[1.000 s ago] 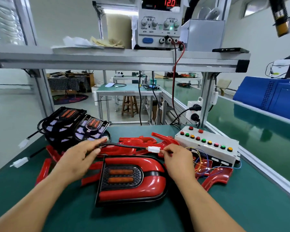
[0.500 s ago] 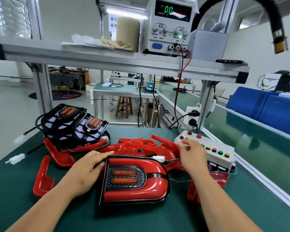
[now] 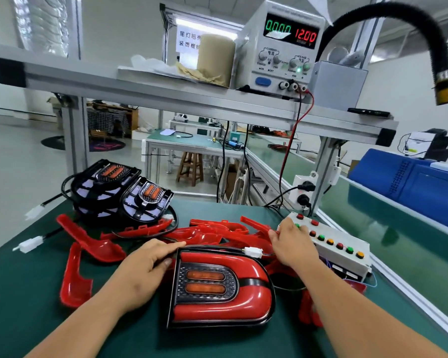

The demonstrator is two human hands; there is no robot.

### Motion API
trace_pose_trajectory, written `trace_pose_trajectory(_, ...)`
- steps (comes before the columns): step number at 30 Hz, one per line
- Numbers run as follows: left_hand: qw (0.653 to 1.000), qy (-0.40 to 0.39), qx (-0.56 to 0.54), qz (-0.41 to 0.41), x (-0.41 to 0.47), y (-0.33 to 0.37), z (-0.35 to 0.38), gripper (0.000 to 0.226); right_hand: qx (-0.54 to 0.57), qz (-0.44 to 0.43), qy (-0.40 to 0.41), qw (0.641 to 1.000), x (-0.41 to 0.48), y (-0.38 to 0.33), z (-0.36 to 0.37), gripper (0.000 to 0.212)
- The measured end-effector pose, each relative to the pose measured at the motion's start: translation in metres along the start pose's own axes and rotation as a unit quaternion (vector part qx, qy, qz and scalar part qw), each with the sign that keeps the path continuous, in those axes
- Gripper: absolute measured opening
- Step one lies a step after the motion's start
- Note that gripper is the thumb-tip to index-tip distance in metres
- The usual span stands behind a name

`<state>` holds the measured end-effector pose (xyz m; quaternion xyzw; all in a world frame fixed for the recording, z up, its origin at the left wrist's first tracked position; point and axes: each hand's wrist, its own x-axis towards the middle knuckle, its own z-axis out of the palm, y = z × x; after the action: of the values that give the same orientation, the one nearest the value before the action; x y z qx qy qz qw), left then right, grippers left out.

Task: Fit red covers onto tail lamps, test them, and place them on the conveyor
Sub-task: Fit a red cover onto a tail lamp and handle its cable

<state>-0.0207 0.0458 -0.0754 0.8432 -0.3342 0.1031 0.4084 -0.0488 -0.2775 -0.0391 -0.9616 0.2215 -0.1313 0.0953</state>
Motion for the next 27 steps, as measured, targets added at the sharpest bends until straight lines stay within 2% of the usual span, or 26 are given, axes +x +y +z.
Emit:
trace_pose_trajectory(12, 1.0, -0.002, -0.009, -0.004, 0.0, -0.005, 0.0, 0.05, -0.008, -0.022, 0.016, 1.0, -0.001, 0.002, 0.01, 0.049)
trace_pose_trajectory(24, 1.0, -0.007, -0.008, -0.015, -0.001, -0.007, 0.0, 0.049, 0.023, -0.006, 0.016, 1.0, -0.003, 0.003, 0.014, 0.052)
trace_pose_trajectory(27, 1.0, -0.01, 0.0, -0.017, -0.001, -0.008, 0.0, 0.05, 0.019, 0.024, 0.029, 0.999, -0.006, 0.004, 0.015, 0.061)
